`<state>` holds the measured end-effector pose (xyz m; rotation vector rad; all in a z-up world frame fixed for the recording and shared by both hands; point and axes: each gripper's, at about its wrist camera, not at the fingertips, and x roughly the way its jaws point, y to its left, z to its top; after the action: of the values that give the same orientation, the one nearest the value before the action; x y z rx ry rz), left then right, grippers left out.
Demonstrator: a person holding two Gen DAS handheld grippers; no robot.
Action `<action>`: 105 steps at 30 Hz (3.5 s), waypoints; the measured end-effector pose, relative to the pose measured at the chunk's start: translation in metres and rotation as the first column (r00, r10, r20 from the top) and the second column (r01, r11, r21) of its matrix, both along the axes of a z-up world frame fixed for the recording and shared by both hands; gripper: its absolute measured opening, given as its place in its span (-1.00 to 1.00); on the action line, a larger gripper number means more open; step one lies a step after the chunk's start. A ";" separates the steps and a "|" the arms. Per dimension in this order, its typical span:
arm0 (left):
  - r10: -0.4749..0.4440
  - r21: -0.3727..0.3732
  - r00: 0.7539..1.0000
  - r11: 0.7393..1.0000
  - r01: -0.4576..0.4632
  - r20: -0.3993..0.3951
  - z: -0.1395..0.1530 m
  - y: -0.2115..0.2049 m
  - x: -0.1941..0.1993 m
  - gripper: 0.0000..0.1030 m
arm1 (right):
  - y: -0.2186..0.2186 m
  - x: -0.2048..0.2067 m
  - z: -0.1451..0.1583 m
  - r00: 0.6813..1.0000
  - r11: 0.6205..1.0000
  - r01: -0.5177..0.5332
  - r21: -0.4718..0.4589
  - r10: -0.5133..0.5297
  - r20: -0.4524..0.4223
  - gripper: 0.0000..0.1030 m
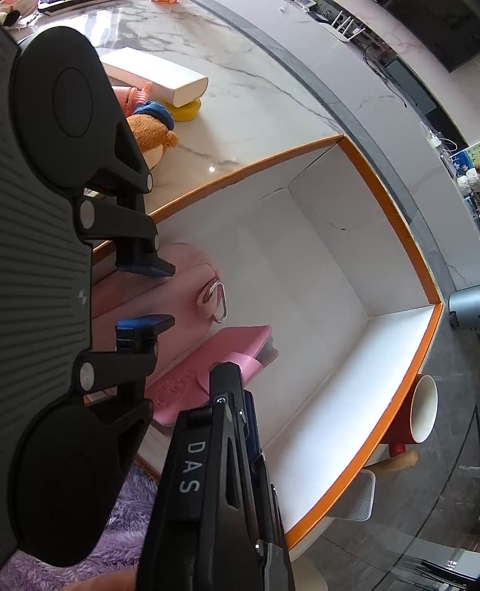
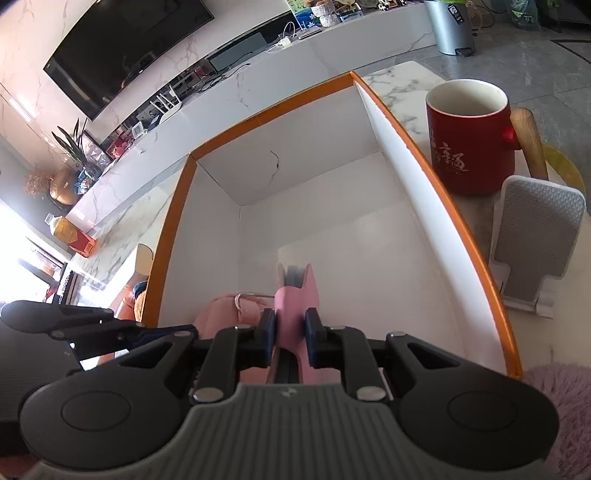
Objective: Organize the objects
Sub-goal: 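Carry the pink pouch with the left tool while the right tool carries the card holder into the orange box, then open the left tool to drop the pouch while the right tool releases the card holder, then move both tools back to the pile beside the orange box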
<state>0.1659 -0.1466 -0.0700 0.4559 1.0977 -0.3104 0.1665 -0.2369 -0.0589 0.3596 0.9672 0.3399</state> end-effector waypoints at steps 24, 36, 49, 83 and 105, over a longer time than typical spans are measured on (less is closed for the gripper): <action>0.066 -0.288 0.995 0.957 -0.043 0.071 0.044 0.060 -0.025 0.12 | 0.028 0.009 -0.005 0.990 0.995 -0.092 0.029 0.094 -0.107 -0.64; 0.127 -0.342 0.992 0.932 -0.116 0.007 0.025 0.083 -0.024 0.13 | 0.054 0.006 0.003 0.990 0.982 -0.130 -0.135 0.121 -0.069 -0.65; 0.142 -0.423 0.990 0.896 -0.134 -0.011 0.022 0.100 -0.029 0.11 | 0.060 0.004 0.002 0.984 0.970 -0.168 -0.175 0.155 -0.082 -0.58; 0.188 -0.463 0.982 0.873 -0.154 0.027 0.036 0.109 -0.037 0.12 | 0.035 0.000 0.001 0.993 0.997 -0.077 -0.009 0.076 -0.091 -0.79; 0.377 -0.478 0.926 0.813 -0.334 -0.006 0.045 0.173 -0.066 0.12 | 0.096 -0.056 0.061 0.918 0.937 -0.333 -0.105 0.348 0.192 -0.57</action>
<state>0.1000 0.0262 -0.0253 -0.1761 0.9551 -0.2108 0.1109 -0.1406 0.0026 0.0843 0.8308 0.6477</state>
